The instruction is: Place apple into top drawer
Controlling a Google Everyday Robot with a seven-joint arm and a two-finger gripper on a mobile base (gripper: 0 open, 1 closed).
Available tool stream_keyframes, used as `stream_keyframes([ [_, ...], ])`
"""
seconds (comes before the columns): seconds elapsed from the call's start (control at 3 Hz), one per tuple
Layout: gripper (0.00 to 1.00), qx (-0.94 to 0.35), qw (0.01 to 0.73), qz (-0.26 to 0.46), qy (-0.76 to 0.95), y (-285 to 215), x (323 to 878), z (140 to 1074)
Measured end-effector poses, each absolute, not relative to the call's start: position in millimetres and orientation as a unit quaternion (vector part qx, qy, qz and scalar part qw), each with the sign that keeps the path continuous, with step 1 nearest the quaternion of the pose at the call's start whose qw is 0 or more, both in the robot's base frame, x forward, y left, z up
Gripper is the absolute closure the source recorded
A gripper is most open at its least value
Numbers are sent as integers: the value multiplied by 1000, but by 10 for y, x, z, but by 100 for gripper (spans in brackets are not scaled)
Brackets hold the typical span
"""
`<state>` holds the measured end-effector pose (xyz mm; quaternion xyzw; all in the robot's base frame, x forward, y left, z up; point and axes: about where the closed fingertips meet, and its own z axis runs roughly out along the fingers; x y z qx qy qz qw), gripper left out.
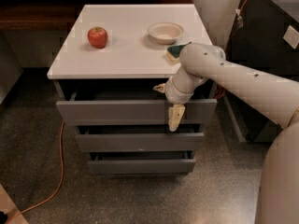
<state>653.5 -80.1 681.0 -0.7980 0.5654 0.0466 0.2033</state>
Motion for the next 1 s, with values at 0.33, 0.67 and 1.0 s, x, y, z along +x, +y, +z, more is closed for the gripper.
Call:
stream_keyframes([
  [0.33, 0, -799, 201, 45, 565, -752, 6510, 6608],
  [0.67, 0, -796, 202, 43, 569, -739, 6552, 6527],
  [1.0, 16, -794, 199, 42, 572, -686, 6626, 6480],
])
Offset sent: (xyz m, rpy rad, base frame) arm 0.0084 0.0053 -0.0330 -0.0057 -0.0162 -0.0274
